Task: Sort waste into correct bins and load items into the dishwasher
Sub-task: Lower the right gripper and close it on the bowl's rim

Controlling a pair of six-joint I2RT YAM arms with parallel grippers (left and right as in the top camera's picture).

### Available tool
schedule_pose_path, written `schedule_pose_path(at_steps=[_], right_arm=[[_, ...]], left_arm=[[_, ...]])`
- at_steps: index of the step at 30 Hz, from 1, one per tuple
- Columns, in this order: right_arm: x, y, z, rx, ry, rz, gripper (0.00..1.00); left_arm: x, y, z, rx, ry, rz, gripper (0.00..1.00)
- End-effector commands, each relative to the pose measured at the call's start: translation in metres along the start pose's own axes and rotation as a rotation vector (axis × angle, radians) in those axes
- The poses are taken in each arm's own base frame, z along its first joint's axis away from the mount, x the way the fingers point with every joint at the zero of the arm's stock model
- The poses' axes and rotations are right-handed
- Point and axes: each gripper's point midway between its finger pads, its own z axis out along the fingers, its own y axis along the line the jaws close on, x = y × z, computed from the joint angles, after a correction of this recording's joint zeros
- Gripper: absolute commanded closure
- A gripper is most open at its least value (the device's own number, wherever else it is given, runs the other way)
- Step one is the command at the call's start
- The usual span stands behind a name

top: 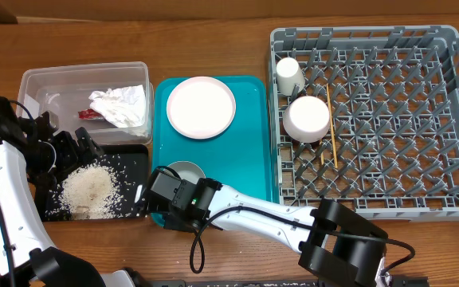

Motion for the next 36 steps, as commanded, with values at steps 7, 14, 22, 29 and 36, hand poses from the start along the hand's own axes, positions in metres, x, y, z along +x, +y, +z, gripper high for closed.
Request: schedule_pose_path(at_steps=[7,14,22,29,36], right_arm=[[0.008,-0.002,0.004,0.009,0.032,-0.001,0.82],[0.012,-0.006,0.004,0.032,0.052,0.001,0.77],[0.014,-0.006,0.003,0.03,0.061,0.001,0.82],[0.019,-0.012,0.003,0.066,0.082,0.001,0.88],[0.007,-0.014,-0.008,0.076,0.044,0.032,0.96]], left_arm=[[-0.004,-0.004,-0.005,-0.001,-0.022,0.031,0.0],[-0.004,-0.004,-0.005,-0.001,-0.022,0.031,0.0],[-0.004,-0.004,-0.005,-0.001,-0.022,0.031,0.0],[-0.004,-0.004,-0.005,-0.001,-0.022,0.031,0.0],[-0.004,-0.004,-0.005,-0.001,-0.022,0.031,0.0]])
